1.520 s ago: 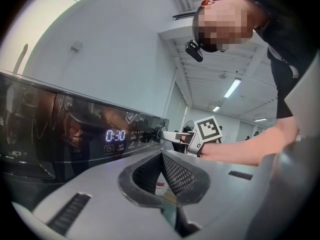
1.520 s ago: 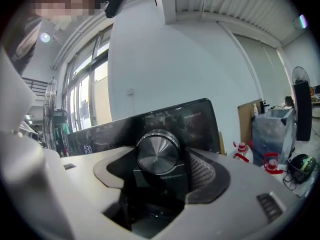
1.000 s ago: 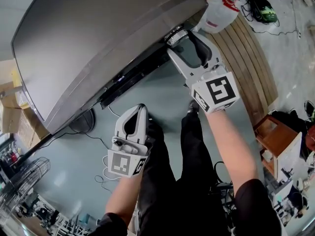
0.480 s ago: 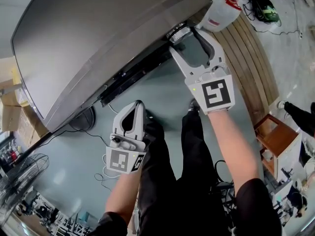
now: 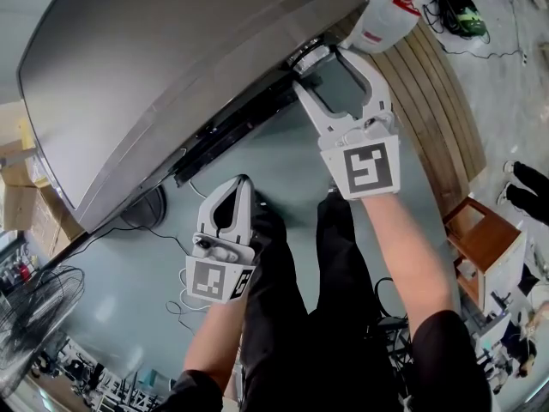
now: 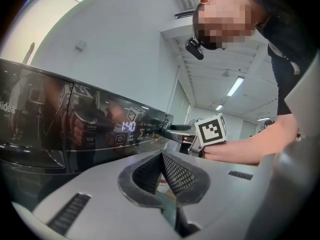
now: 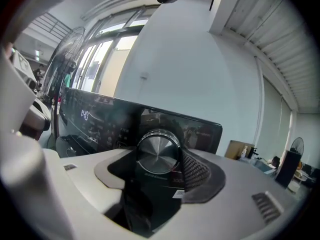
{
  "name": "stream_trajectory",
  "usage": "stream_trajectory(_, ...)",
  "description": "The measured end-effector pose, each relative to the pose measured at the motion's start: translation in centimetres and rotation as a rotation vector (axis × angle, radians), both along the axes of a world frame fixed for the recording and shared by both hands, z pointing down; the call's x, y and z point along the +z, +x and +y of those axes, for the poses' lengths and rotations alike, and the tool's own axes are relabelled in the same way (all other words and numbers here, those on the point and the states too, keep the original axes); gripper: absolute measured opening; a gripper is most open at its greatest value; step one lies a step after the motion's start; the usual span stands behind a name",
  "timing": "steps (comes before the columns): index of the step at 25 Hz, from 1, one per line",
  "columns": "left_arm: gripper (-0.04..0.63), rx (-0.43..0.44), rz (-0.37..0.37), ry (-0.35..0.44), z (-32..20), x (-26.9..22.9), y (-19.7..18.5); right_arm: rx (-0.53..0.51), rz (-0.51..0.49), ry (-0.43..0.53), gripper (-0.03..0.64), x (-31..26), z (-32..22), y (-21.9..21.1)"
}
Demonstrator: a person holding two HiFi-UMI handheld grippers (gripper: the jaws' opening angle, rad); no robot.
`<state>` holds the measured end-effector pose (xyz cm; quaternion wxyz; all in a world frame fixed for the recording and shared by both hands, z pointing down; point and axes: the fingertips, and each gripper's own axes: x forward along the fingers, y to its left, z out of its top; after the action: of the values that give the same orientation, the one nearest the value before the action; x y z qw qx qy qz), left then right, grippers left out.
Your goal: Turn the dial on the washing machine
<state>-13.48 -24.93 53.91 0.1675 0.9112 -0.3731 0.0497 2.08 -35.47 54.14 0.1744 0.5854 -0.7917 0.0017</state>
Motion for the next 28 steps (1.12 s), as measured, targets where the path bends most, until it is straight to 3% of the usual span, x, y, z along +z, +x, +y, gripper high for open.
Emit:
stream_trajectory(13,0.015,0.0,0.006,-0.002,-0.29,0.12,0.27,-0.027,0.116,0.054,0.287,-0.43,-0.29,-0.4)
stream_trajectory(28,0.015,-0.013,0.0,0.002,-0.33,0.3,0.04,-0.1,0.386,0.101,0.287,-0.58,-0.32,-0.56)
